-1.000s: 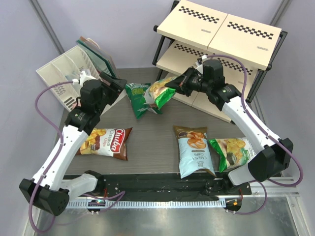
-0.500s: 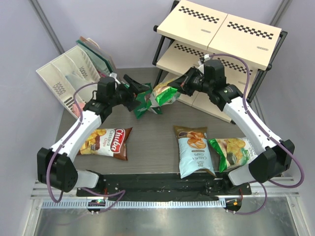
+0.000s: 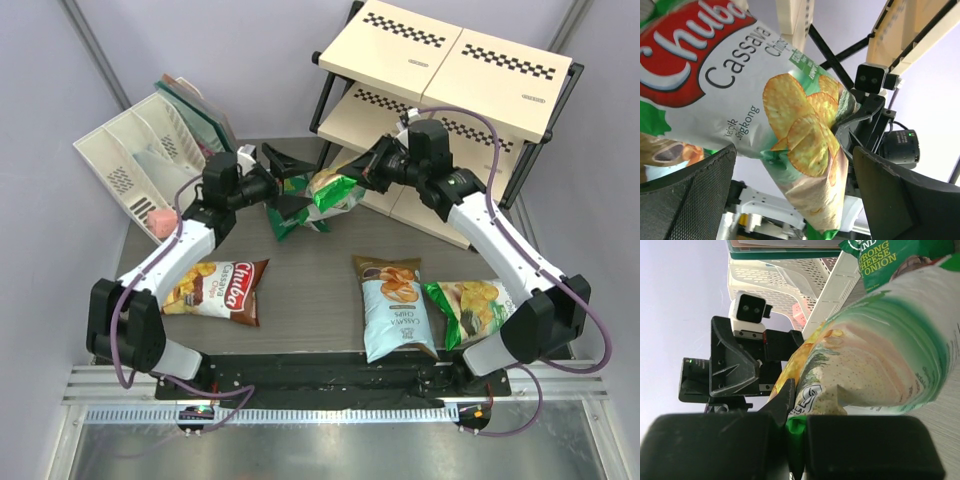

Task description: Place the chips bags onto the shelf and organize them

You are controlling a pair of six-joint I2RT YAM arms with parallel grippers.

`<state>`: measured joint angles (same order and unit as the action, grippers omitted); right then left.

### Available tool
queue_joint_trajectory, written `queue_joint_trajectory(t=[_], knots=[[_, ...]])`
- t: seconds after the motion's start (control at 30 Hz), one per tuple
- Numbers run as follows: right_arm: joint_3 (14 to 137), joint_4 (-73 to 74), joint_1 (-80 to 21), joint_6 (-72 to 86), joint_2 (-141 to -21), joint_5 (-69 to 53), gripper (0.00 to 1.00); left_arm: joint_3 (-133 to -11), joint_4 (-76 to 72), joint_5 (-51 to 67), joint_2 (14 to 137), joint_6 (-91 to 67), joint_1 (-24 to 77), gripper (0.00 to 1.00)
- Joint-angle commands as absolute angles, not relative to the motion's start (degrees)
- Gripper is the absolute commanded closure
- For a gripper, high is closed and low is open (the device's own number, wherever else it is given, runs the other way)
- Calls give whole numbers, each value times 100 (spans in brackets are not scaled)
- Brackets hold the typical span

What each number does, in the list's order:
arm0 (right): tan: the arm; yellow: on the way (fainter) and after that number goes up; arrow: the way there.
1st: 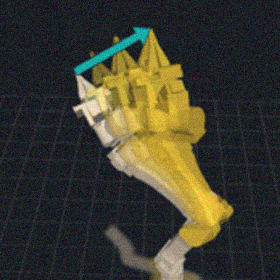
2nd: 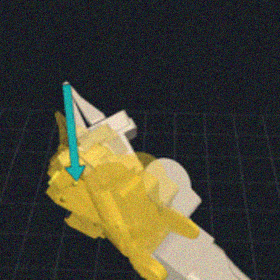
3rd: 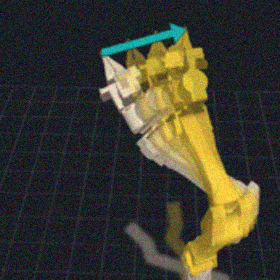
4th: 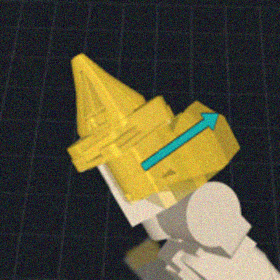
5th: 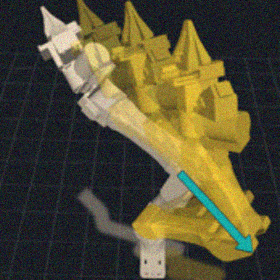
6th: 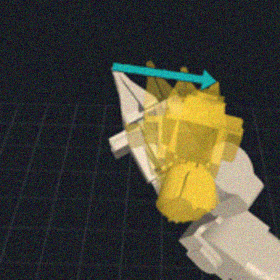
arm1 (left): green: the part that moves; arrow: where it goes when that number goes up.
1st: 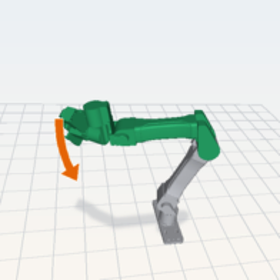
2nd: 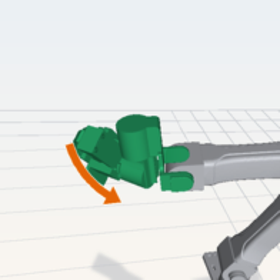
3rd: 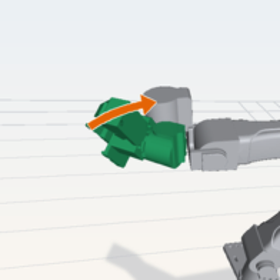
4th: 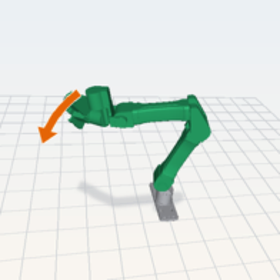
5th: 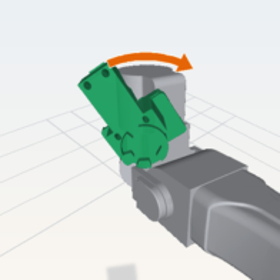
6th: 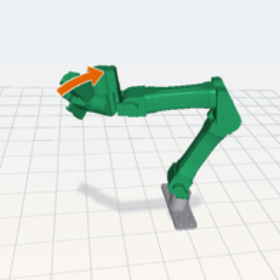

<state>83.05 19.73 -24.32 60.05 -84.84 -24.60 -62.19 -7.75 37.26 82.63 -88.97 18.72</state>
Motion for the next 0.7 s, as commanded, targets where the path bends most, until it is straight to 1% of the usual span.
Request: queue_joint_trajectory(t=[0.0,0.23,0.27,0.37,0.43,0.5,0.57,0.6,0.67], knots=[[8648,1354,-2470,5915,-8516,-2628,99,-6169,-1794,4297,8586,-9774,1854,2],[8710,1213,-2470,5959,-8701,-2777,99,-6416,-993,4404,8631,-9369,1855,3],[8710,1178,-2470,5985,-8719,-2803,99,-6312,-1098,4369,8640,-9421,1854,3],[8701,1055,-2479,6012,-8771,-2883,99,-6074,-2175,4377,8780,-10018,1881,5],[8701,1028,-2496,6029,-8806,-2927,99,-6047,-2425,4412,8911,-10248,1916,8],[8684,976,-2496,6055,-8824,-2953,99,-6117,-2426,4403,8982,-10169,1934,13],[8649,862,-2514,6117,-8824,-2997,99,-6170,-2443,4386,9070,-10134,1960,16],[8631,809,-2505,6152,-8824,-3023,99,-6196,-2452,4386,9105,-10125,1969,26],[8570,669,-2505,6231,-8816,-3111,99,-6240,-2566,4386,9202,-10142,1986,37]])
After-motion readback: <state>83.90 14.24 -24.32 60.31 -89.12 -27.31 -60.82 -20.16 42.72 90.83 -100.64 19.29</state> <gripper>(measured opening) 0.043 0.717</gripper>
